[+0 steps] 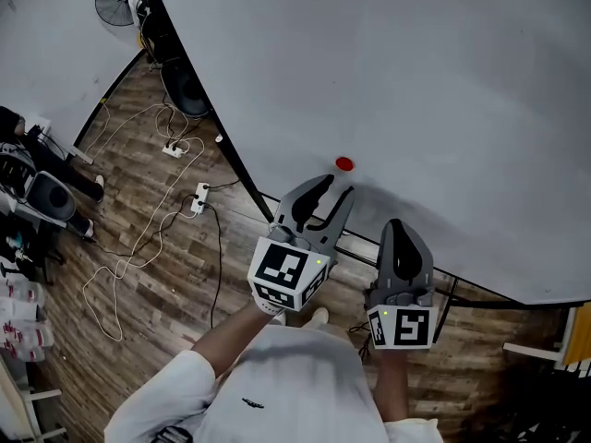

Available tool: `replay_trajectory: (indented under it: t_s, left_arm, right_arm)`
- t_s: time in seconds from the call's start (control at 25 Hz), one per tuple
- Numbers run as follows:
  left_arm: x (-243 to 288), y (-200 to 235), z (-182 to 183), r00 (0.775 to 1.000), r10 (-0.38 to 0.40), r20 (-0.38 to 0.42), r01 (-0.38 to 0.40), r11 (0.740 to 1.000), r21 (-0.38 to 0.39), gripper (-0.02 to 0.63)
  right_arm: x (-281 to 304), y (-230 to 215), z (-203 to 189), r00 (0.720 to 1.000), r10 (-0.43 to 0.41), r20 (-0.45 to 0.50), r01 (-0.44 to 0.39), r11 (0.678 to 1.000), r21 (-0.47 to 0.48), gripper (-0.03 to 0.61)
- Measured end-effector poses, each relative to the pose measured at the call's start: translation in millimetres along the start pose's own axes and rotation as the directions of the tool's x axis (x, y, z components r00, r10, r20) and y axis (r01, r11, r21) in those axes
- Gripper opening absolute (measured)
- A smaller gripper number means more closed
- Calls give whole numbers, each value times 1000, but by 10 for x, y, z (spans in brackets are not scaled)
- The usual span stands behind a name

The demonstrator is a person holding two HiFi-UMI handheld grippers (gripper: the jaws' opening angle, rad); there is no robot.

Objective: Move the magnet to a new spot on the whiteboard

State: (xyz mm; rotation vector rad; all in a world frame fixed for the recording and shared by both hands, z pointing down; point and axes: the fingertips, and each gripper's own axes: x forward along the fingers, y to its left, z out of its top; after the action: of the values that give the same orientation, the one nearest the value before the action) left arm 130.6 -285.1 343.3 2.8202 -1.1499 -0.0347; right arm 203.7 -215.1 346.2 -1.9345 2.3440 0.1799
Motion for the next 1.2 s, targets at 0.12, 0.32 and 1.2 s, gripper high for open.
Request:
replay_trajectory:
  t_s: [0.12, 0.32, 1.2]
  left_arm:
    - [52, 28, 8, 1000, 22, 10, -22, 1000, -3, 143]
    - [177, 99, 22, 998, 61, 10, -61, 998, -4, 154]
    - [297, 196, -21, 982, 189, -4, -189, 982, 4, 126]
  right_arm:
    - [21, -34, -23, 1000, 6, -5, -6, 1000, 3, 6]
    - [82, -92, -63, 1000, 14, -10, -14, 1000, 12, 6]
    - [102, -176, -107, 1000, 21, 0, -21, 999, 37, 6]
